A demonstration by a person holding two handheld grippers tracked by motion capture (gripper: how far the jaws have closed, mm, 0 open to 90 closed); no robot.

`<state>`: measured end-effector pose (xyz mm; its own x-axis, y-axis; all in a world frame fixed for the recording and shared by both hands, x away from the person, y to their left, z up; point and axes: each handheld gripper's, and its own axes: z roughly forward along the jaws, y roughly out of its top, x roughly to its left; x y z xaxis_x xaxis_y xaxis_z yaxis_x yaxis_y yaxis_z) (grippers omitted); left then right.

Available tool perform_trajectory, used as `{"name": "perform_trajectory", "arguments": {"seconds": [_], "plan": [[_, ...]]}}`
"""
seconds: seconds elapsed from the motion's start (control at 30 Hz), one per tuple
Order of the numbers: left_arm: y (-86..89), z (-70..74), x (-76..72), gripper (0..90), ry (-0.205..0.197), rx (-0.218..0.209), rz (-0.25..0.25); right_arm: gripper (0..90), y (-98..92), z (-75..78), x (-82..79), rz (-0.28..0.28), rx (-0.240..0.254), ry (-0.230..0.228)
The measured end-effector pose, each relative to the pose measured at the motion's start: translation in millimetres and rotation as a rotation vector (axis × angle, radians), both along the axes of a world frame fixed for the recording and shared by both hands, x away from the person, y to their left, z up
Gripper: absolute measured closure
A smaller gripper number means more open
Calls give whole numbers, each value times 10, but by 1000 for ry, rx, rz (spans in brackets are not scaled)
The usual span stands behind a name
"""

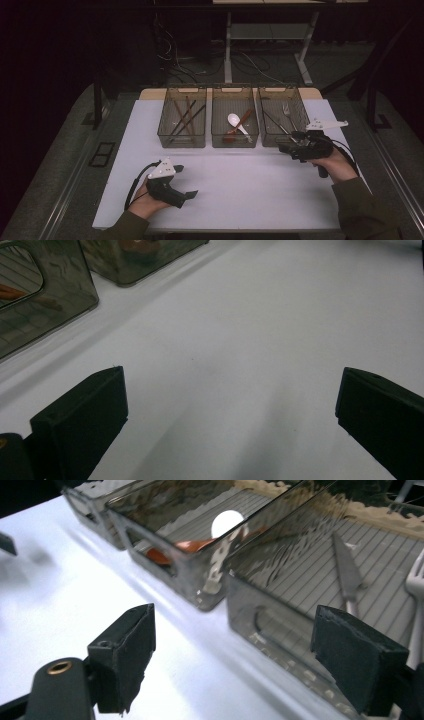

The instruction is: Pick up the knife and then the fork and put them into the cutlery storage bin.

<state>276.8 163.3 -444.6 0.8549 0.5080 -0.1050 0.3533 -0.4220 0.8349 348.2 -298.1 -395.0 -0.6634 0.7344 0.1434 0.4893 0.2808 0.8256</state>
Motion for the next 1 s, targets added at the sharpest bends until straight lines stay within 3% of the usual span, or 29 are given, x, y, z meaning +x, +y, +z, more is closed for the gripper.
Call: {"name": "perform_trajectory", "arguments": {"seconds": [0.37, 0.8, 1.0], "plan": [[-21, 10, 2, 0, -2, -9, 0, 178, -3, -82, -320, 27, 37, -44], [-24, 17, -22, 0, -1, -12, 0, 165, 55, -260, -609, 67, 55, -52], [-14, 22, -29, 0, -1, -15, 4, 165, 106, -352, -706, 97, 27, -59]]}}
